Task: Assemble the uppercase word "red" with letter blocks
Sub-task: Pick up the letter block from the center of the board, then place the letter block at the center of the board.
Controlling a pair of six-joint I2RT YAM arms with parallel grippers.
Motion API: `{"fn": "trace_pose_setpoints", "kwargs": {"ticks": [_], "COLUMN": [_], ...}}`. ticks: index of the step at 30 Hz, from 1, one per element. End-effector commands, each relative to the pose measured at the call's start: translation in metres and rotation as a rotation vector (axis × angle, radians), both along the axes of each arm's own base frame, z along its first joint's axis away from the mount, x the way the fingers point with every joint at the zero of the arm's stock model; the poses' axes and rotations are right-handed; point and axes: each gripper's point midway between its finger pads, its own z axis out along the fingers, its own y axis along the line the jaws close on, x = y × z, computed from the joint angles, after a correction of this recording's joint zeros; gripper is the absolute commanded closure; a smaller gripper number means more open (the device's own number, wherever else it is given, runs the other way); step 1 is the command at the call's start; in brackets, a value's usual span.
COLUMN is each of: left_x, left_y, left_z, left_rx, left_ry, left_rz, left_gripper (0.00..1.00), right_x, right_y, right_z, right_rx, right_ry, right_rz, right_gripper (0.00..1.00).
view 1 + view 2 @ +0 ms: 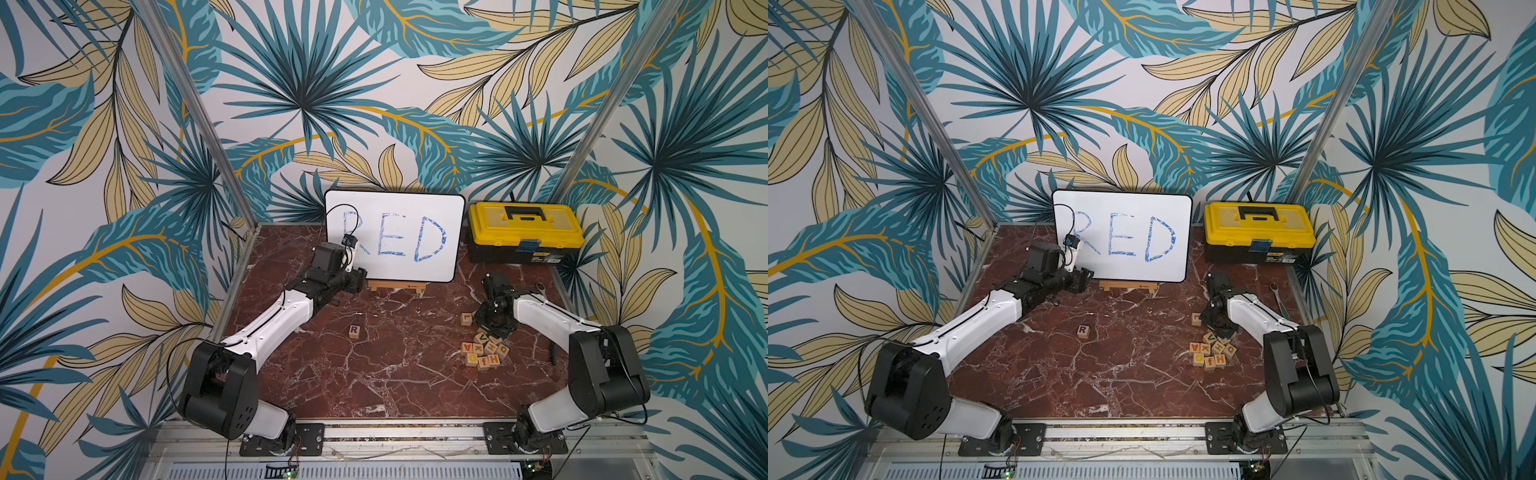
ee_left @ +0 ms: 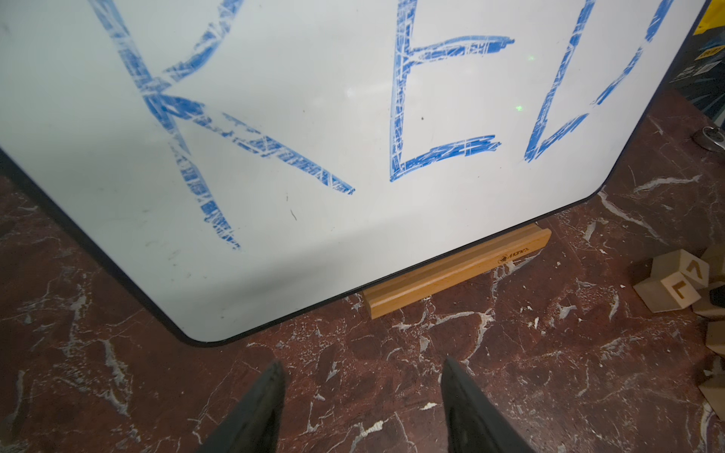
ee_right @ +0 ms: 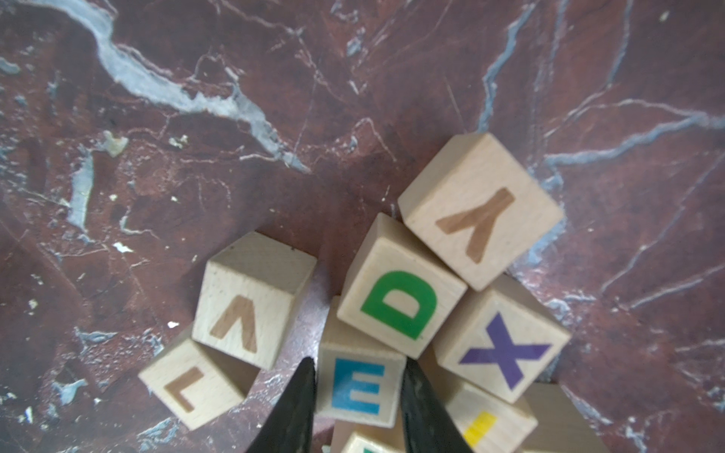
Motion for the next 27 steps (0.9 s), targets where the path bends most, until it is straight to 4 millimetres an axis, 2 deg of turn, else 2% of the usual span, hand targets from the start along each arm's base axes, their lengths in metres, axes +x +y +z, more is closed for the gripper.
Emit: {"fn": "trace_pose_setpoints", "kwargs": {"ticks": [1,9,18,23,27], "left_x": [0.001,0.001,0.001,0.002,0.001], "left_y": [0.003,0.003,0.003,0.001,0.002], "left_z": [0.001,0.0,0.0,-0.002,-0.003], "left_rx": [0.002,0.001,0.0,-0.002,0.0], "left_ry": [-0.011,-0.009,-0.008,0.0,0.0], "left_rz": [0.003,0.002,0.002,-0.002,0.0], "left_gripper": [0.36,0.36,0.36,0.36,0.36], "right_x": [-0.001,0.0,-0.002,-0.002,0.001], "right_y": [-0.003,-0.003,0.005,0.014,0.029], "right_z": [0.008,0.026,0.043,0.051,0.062], "right_rx": [-0.028,-0.054,-0.107,-0.113,-0.14], "right_ry": [-0.004,-0.009,0.018,0.017,0.01], "right_rz": [0.023,0.094,0.238,0.298,0.372], "right_gripper": [0.64,0.66,0.67,0.68,0.68]}}
